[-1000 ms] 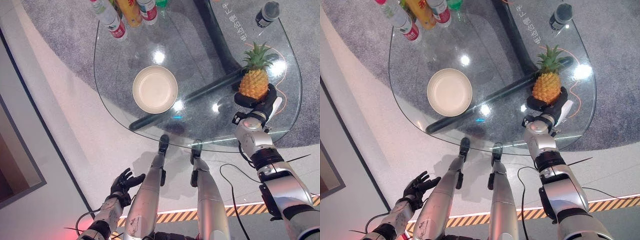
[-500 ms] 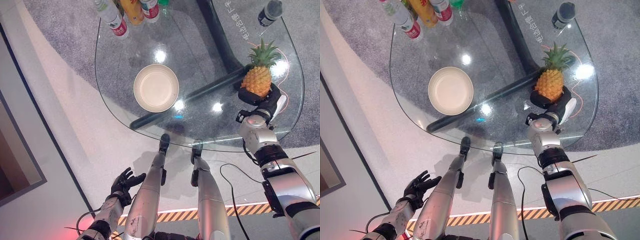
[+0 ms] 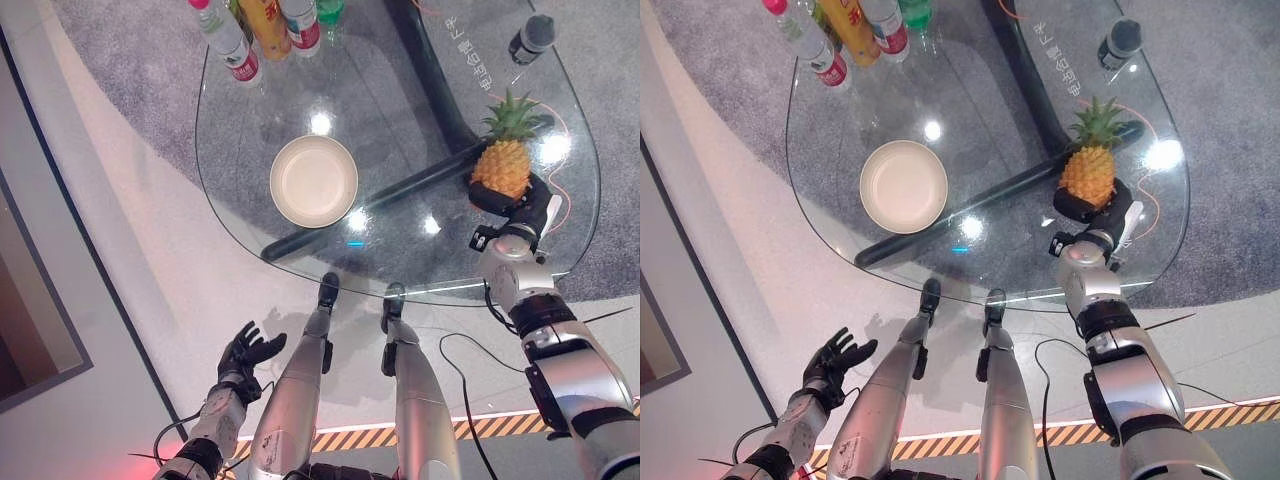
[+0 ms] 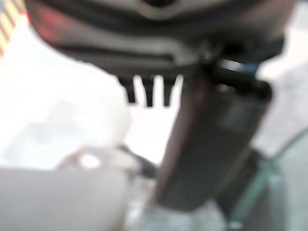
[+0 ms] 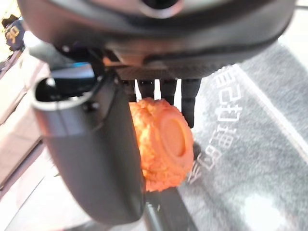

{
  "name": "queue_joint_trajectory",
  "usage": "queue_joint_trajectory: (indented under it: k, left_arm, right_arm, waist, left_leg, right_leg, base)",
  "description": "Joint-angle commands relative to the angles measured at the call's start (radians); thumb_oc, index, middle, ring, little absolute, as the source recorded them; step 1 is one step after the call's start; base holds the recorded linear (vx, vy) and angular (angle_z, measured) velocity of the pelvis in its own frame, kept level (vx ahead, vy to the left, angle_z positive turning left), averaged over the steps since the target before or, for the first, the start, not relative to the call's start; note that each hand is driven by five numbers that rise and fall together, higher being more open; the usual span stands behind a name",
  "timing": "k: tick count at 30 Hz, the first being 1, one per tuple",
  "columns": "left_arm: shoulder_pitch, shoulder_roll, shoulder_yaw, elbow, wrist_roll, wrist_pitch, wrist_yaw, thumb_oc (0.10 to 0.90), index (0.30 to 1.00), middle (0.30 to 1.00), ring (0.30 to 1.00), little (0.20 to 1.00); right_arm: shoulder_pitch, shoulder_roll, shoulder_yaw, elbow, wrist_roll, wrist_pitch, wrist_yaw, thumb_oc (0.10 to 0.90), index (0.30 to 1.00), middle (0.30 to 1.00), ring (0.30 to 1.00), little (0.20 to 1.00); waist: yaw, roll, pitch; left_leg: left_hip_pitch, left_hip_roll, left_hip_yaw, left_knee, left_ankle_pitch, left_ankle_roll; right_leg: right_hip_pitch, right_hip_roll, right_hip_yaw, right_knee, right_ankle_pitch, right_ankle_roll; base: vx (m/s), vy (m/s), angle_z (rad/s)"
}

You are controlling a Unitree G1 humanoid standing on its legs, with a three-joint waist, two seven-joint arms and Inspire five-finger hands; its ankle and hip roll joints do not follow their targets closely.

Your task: Pick up the fruit to the plate

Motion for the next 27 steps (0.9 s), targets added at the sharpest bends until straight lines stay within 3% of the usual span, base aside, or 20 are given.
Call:
queue_joint_trajectory:
  k: [1,10,14,22,27]
  left_arm:
    - [0.064,0.016,0.051,-0.032,-0.064,-0.083,0.035,0.8,0.9,0.9,0.9,0.9]
    - [0.069,0.026,0.145,-0.166,-0.123,-0.194,0.009,0.8,0.9,0.9,0.9,0.9]
    - [0.071,0.035,0.161,-0.27,-0.125,-0.213,0.004,0.8,0.9,0.9,0.9,0.9]
    - [0.07,0.061,0.145,-0.496,-0.139,-0.174,-0.108,0.8,0.9,0.9,0.9,0.9]
    - [0.046,0.106,0.078,-0.684,-0.221,-0.087,-0.222,0.8,0.9,0.9,0.9,0.9]
  right_arm:
    - [0.018,-0.075,-0.011,-0.229,-0.13,-0.111,0.035,0.1,0.3,0.3,0.3,0.2]
    - [0.167,-0.021,-0.043,-0.502,-0.227,-0.13,0.187,0.1,0.3,0.3,0.3,0.2]
    - [0.212,0.005,-0.027,-0.596,-0.263,-0.129,0.272,0.1,0.3,0.3,0.3,0.2]
    - [0.247,-0.007,0.016,-0.705,-0.295,-0.141,0.471,0.1,0.3,0.3,0.3,0.2]
    - [0.238,-0.047,0.056,-0.769,-0.283,-0.163,0.604,0.1,0.3,0.3,0.3,0.2]
  waist:
    - [-0.035,0.024,-0.017]
    - [-0.061,0.008,-0.017]
    - [-0.066,0.005,-0.017]
    - [-0.064,0.002,-0.017]
    - [-0.061,0.001,-0.017]
  left_leg:
    - [0.039,-0.072,-0.081,0.062,-0.107,0.011]
    - [0.134,-0.063,-0.073,0.039,-0.12,0.013]
    - [0.163,-0.062,-0.074,0.033,-0.119,0.013]
    - [0.196,-0.06,-0.079,0.026,-0.115,0.01]
    - [0.196,-0.062,-0.08,0.02,-0.109,0.015]
  right_leg:
    - [0.093,-0.005,-0.12,-0.081,0.029,0.019]
    - [0.189,0.0,-0.103,-0.1,0.014,0.023]
    - [0.224,0.001,-0.102,-0.111,0.013,0.02]
    - [0.271,0.001,-0.111,-0.122,0.01,0.021]
    - [0.272,0.006,-0.115,-0.126,0.015,0.024]
  base:
    - [0.0,0.0,0.0]
    - [0.0,0.0,0.0]
    - [0.0,-0.008,0.0]
    - [0.0,-0.017,0.04]
    - [-0.01,-0.01,0.03]
